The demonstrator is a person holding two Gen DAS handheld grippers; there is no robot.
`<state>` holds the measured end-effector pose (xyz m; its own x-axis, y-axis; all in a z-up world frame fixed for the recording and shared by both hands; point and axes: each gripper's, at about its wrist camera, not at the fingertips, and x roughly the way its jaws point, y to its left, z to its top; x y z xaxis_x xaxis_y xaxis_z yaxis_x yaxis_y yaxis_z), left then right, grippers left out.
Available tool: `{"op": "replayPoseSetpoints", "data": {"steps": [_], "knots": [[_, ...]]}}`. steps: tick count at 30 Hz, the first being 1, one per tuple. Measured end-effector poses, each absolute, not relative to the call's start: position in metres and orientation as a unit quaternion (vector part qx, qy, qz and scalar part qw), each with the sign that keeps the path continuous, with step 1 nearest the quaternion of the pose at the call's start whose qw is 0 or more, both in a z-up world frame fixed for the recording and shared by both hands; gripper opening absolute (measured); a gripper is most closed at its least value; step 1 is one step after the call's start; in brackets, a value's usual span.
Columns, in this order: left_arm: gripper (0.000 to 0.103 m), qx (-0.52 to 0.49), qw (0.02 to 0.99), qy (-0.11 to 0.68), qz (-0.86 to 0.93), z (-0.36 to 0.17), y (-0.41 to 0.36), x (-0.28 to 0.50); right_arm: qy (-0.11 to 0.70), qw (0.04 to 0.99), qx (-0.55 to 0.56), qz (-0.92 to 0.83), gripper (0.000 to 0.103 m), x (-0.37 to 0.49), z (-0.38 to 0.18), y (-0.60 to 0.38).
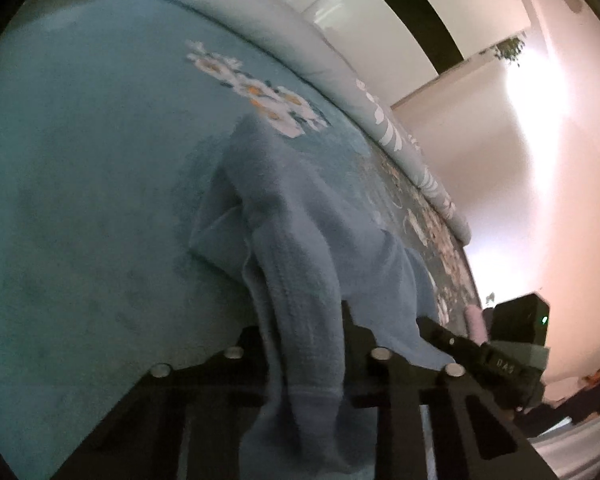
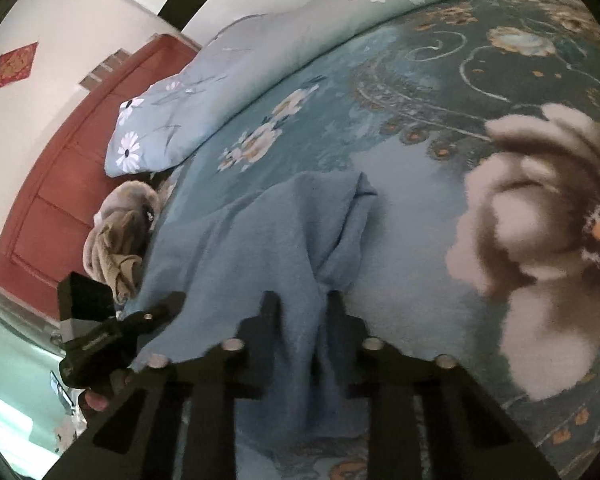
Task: Fold clothes
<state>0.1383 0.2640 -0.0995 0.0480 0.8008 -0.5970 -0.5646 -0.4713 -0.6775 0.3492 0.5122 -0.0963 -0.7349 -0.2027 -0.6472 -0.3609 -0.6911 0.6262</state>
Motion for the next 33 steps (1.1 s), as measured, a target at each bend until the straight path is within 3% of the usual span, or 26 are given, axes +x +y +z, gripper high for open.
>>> {"op": "replayPoseSetpoints", "data": {"steps": [12,25,33], "knots": [[0.018,-0.499,0.499,-0.094,0.702,-0.042,0.254,0.201,0.422,-0.004,-0.324,0.847,0.015,0.402,-0.066,0.52],[0.018,-0.44,0.53,-0.054,0.723,0.031,0.266,0.285,0.372,-0.016,-0.276,0.886,0.015,0.49,-0.001,0.52],[0.018,-0.4,0.578,-0.003,0.711,0.074,0.329,0.331,0.328,0.027,-0.243,0.913,0.015,0.553,0.051,0.545]]}}
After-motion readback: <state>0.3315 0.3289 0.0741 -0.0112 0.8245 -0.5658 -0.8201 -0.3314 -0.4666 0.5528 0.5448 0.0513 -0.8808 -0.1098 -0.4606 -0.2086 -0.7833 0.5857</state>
